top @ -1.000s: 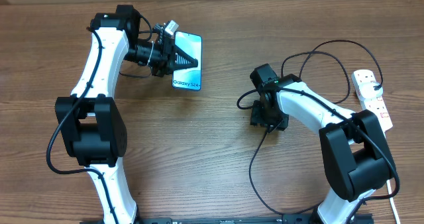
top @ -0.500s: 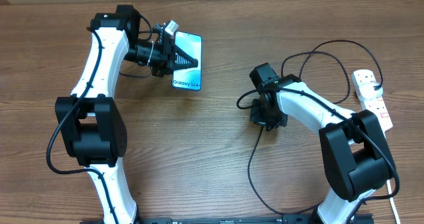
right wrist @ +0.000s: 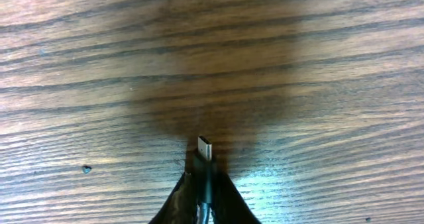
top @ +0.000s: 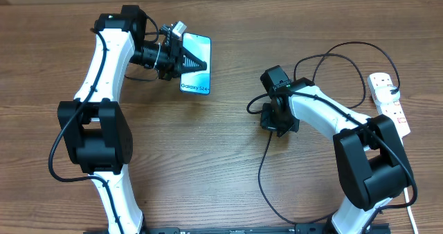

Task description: Plug charger to phone and switch on socket

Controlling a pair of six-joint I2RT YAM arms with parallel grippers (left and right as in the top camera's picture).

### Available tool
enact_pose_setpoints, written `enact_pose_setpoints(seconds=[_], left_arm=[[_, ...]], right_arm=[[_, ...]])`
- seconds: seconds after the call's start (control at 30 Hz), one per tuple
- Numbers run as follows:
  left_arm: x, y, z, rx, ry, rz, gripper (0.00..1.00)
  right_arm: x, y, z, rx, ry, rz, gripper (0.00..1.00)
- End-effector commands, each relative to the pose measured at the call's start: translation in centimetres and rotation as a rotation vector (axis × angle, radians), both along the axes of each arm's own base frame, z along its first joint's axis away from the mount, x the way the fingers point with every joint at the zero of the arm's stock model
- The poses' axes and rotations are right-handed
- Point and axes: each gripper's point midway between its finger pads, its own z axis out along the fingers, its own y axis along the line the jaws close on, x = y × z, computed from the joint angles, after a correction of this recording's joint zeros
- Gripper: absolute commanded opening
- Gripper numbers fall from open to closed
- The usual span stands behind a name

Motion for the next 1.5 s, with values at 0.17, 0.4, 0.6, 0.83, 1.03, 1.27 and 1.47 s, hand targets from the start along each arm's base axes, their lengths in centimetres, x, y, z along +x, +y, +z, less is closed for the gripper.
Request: enact_pose_setpoints(seconds=[0.17, 0.4, 0.6, 0.83, 1.03, 1.27, 1.47], left_arm=[[0.0, -0.4, 2.1, -0.047, -0.026, 0.004, 0.04], [0.0, -0.4, 2.1, -0.048, -0.026, 0.004, 0.04], [0.0, -0.5, 2.2, -0.056, -0.025, 0.004, 0.04], [-0.1, -0.6, 2.7, -0.086, -0.019, 0.005, 0.04], [0.0, -1.4, 5.1, -0.233, -0.023, 0.006, 0.04], [0.0, -1.7, 8.1, -0.413, -0.092, -0.011, 0.04], [-0.2, -1.8, 8.9, -0.459, -0.095, -0.011, 0.04]], right_arm=[[-2.1, -1.2, -2.8, -0.063, 0.084, 0.007, 0.04], [-2.0, -1.1, -2.8, -0.057, 0.082, 0.028, 0.04], [-2.1, -1.1, -2.8, -0.055, 0.085, 0.028, 0.04], [-2.2, -1.1, -2.8, -0.055, 0.087, 0.03, 0.04], [-2.0, 3.2, -0.9, 0.207, 0.067, 0.232, 0.04], [-2.6, 10.7, 10.6, 0.871, -0.103, 0.489, 0.04], [-3.6, 11.5, 16.8, 1.044, -0.207, 0.563, 0.04]])
